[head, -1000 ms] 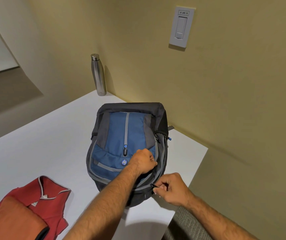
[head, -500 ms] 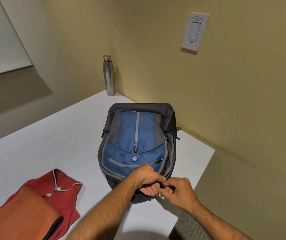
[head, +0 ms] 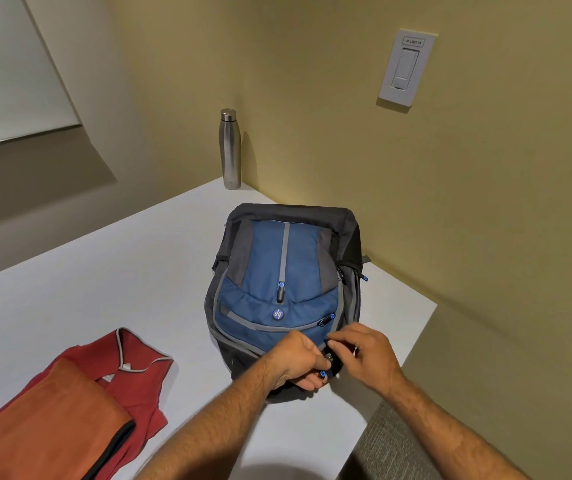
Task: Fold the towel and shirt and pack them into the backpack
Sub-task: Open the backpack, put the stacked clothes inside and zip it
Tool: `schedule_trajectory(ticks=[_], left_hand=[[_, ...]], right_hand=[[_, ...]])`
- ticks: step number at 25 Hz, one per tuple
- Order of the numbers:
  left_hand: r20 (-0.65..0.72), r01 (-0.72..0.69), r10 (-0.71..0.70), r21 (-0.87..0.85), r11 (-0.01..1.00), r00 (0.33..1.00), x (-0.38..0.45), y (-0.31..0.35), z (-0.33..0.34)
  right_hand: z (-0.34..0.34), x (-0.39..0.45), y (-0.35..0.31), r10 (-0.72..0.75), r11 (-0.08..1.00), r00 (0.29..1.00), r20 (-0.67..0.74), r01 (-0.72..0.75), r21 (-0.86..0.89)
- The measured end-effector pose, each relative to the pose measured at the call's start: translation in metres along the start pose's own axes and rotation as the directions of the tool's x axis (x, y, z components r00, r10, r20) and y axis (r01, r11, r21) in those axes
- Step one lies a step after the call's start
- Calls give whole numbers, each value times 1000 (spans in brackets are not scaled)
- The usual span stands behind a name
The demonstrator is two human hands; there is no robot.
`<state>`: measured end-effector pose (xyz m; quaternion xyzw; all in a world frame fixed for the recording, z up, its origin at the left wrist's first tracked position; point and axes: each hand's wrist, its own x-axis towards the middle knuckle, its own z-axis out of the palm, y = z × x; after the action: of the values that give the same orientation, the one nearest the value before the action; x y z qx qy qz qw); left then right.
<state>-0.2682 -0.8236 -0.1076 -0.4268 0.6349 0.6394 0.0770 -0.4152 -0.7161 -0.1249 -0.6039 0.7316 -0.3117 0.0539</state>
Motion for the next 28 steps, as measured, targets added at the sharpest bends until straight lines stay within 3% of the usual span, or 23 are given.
schedule_trajectory(ticks=[2,4,9,15,20,28], left_hand=[[11,-23,23,-9,1000,1000,-1,-2,-1],[-3,-54,54,-16,998,999,-2,-4,1],[-65,-97,96,-22,995,993,-7,-7,1],[-188,-104,127,130,986,974,-14,-13,-14],[-272,-100,209,365,926,939,-26,-27,-54],[-419,-45,233,413,910,878,-42,-61,-109]], right_hand=[[-4,20,1,-139,957,974,179,178,-228],[-4,39,-1,-200,863,900,388,349,-364],[1,54,-16,-235,657,748,621,593,-466],[-8,48,-2,-251,698,813,525,528,-484],[-25,46,-2,-282,771,878,387,447,-453],[-26,49,1,-346,788,883,317,456,-413]])
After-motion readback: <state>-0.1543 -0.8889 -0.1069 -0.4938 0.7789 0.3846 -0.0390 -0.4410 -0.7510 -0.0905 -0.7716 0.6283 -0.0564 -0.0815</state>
